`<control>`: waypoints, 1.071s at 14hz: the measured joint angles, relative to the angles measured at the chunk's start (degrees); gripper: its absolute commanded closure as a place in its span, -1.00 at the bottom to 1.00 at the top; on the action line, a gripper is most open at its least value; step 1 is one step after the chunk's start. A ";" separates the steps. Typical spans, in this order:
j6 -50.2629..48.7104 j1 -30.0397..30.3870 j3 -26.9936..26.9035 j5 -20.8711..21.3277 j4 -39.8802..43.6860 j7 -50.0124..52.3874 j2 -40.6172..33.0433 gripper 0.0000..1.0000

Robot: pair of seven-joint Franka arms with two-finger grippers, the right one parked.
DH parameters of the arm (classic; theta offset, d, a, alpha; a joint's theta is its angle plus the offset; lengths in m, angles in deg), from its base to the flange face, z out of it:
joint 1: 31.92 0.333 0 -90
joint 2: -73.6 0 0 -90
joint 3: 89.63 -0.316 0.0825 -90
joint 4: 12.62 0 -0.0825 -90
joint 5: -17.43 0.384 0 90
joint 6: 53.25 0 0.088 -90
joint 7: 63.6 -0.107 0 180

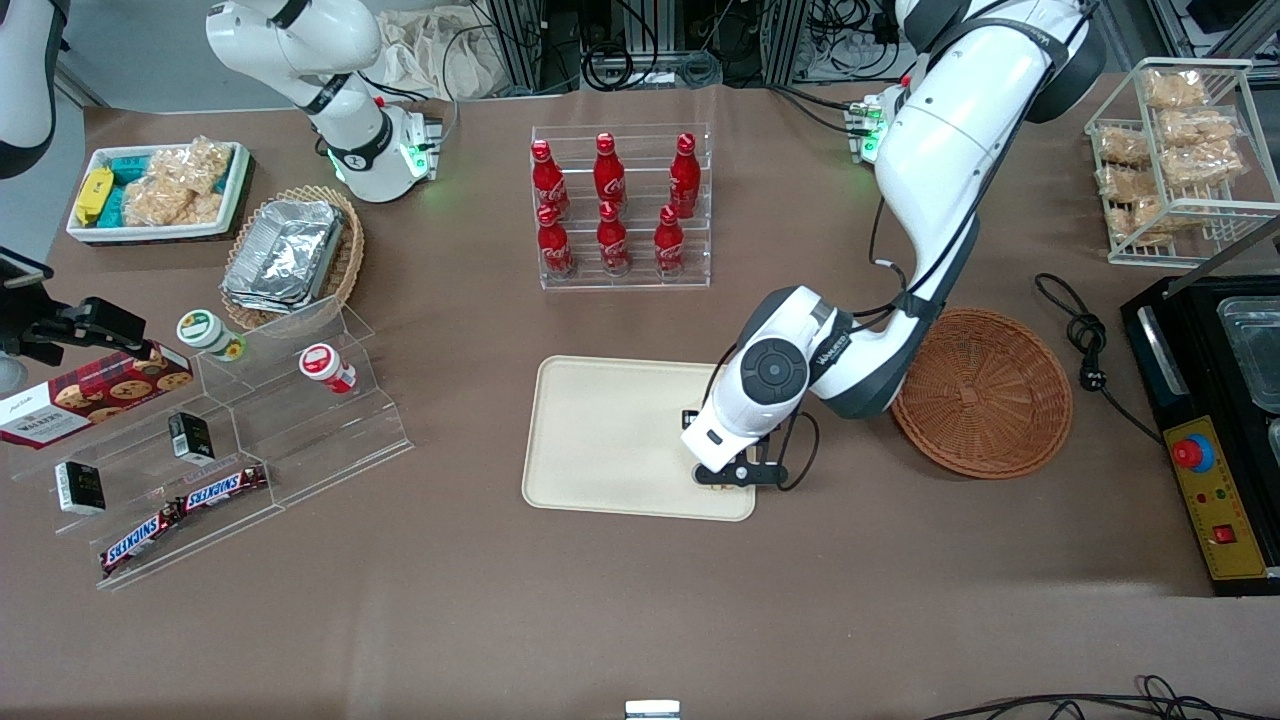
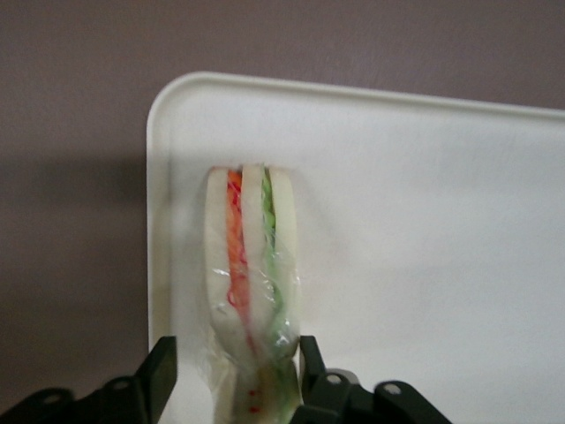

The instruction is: Place sandwich from basket to tray

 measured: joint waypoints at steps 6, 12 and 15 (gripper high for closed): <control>-13.25 2.99 -0.34 0.14 0.85 0.45 -10.38 -0.98; -16.32 11.25 -0.62 0.20 -13.38 -0.13 -30.03 -0.98; -19.82 15.15 -0.80 0.13 -16.97 -2.76 -35.55 -0.98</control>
